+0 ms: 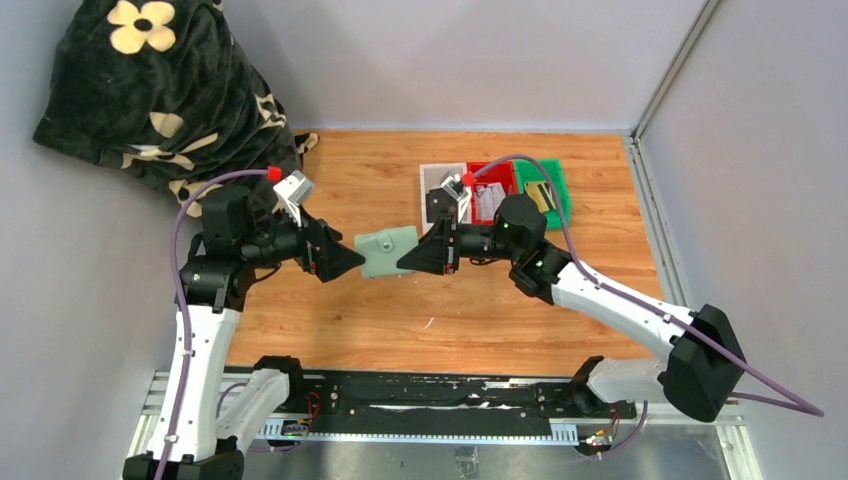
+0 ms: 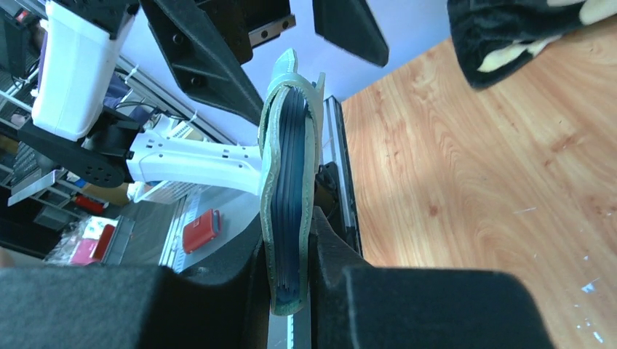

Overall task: Take the credit cards out of the card holder
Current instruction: Open the card holder.

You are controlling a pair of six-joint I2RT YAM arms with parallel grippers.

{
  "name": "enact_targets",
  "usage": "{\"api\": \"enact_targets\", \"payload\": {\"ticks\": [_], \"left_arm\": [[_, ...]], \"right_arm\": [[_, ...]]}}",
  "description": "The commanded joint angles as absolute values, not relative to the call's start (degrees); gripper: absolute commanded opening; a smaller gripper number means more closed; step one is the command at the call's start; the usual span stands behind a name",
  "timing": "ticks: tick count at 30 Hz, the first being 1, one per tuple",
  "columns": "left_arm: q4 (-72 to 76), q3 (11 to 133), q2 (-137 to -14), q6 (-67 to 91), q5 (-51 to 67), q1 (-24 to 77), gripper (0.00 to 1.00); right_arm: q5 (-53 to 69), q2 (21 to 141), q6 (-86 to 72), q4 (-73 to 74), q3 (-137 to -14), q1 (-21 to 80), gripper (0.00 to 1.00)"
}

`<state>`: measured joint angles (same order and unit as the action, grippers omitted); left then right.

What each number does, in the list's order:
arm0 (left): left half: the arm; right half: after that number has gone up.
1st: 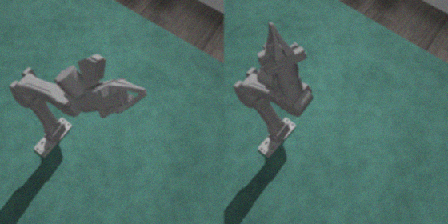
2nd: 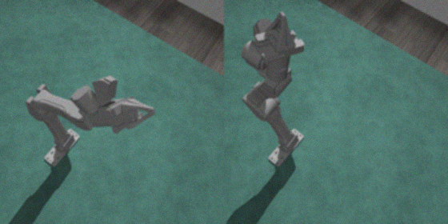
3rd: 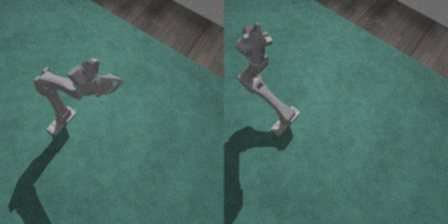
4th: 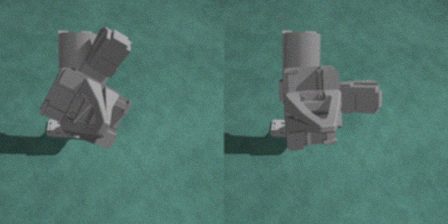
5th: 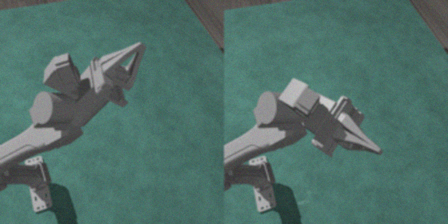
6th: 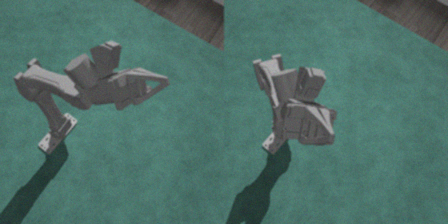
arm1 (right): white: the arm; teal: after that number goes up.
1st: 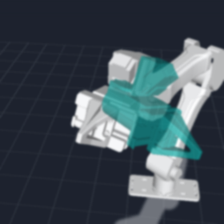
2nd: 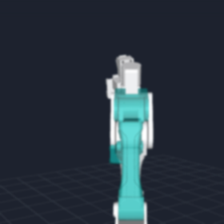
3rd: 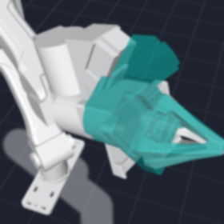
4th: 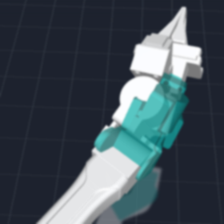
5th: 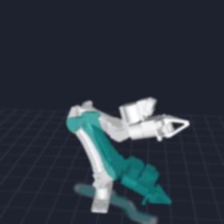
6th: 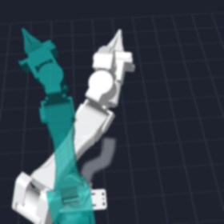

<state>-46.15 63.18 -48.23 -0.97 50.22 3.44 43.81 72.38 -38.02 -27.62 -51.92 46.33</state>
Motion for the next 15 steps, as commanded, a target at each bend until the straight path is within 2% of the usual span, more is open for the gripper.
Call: {"api": "enact_targets", "payload": {"ticks": [1, 7, 15], "left_arm": [[-34.5, 60.3, -45.5, 19.7, 57.6, 3.1, 1.0], [-18.6, 54.9, -41.7, 37.4, 63.5, 3.1, 0.97], [-19.4, 54.2, -41.0, 35.5, 63.4, 3.1, 0.76]], "right_arm": [[40.0, 70.8, -36.9, -33.1, -50.7, 46.1, 0.0], [40.7, 72.6, -40.9, -39.6, -51.2, 46.1, 0.0], [41.3, 74.1, -44.8, -46.0, -51.7, 46.2, 0.0]]}}
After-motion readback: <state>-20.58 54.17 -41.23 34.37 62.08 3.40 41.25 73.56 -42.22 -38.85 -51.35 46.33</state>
